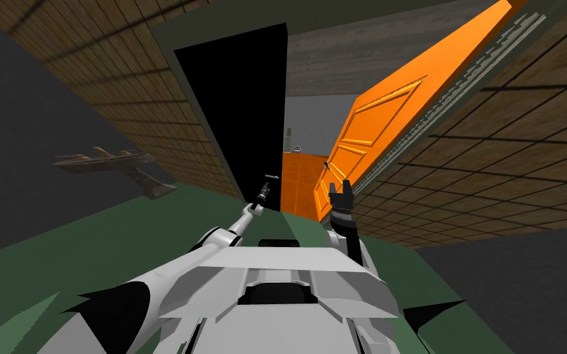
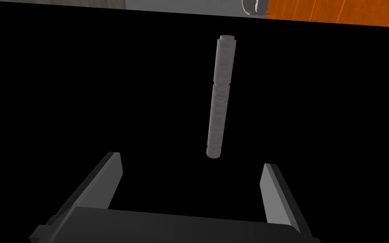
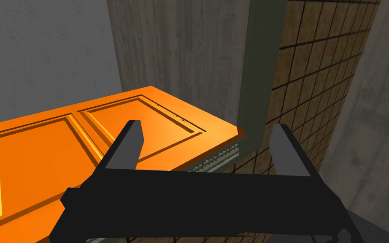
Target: Push the door open
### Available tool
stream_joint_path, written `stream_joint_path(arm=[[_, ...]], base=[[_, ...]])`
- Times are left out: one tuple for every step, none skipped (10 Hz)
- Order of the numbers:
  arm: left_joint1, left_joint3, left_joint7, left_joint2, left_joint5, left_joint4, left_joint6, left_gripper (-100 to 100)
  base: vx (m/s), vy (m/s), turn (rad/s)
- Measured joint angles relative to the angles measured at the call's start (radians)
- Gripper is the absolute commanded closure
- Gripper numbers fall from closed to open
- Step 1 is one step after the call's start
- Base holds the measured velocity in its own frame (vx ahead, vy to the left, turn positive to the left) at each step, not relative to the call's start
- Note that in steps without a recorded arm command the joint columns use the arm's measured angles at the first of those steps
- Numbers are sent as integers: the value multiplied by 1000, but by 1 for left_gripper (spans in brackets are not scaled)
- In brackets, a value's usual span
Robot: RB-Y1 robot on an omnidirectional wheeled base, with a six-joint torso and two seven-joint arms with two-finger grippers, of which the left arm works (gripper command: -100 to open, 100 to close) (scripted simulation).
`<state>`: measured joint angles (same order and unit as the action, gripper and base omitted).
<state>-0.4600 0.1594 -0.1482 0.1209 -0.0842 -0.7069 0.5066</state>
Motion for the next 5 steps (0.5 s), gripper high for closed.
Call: stream_joint_path(arm=[[-11,1,0,0,-2,18,1,-100],[-24,2,0,0,-4,38,2,-100],[-37,4,-1,1,-6,61,5,-100],[-48,4,-2,1,-8,82,9,-100],[-60,6,-2,1,-10,99,9,-100]], base=[[57,49,-35],[66,49,-32],[61,49,-27],[60,61,-32],[60,49,-38]])
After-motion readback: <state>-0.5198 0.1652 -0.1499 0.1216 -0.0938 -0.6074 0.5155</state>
